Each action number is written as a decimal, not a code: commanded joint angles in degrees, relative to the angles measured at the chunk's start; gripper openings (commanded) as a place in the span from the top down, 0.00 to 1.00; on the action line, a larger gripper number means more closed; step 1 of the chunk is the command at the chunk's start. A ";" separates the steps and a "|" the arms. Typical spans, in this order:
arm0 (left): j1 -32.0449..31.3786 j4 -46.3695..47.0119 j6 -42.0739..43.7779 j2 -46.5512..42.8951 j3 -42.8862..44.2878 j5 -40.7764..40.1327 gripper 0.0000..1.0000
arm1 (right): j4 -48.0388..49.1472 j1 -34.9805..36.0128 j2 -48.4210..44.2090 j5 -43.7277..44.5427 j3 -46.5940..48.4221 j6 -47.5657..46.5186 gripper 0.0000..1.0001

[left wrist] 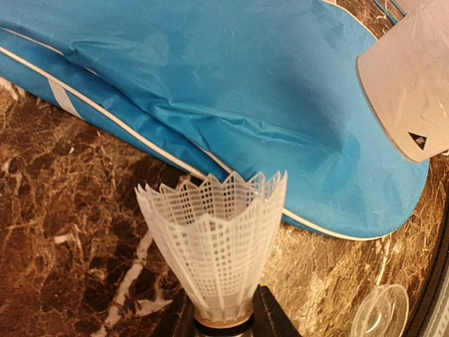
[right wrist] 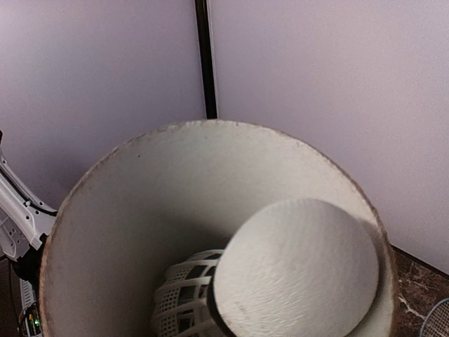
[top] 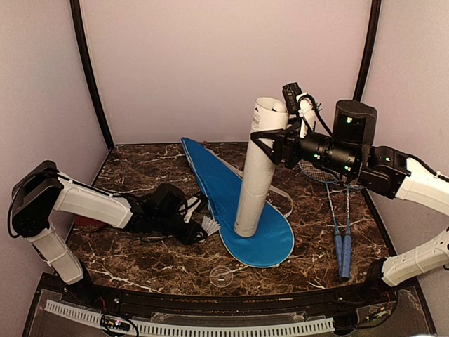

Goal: Pack up the badminton gear
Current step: Place the shuttlecock at the center of the board.

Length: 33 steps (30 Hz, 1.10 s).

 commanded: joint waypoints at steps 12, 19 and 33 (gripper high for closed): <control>-0.84 3.10 0.58 -5.24 -1.47 -3.37 0.22 | 5.48 -0.24 -1.55 -0.11 -2.25 2.39 0.52; -0.84 2.84 0.08 -15.87 -3.13 -10.78 0.19 | 5.62 -0.21 -1.90 -1.09 -0.87 3.61 0.51; -0.84 5.71 4.75 -28.85 10.07 17.53 0.12 | 12.78 -0.15 0.82 -14.70 -0.65 9.27 0.52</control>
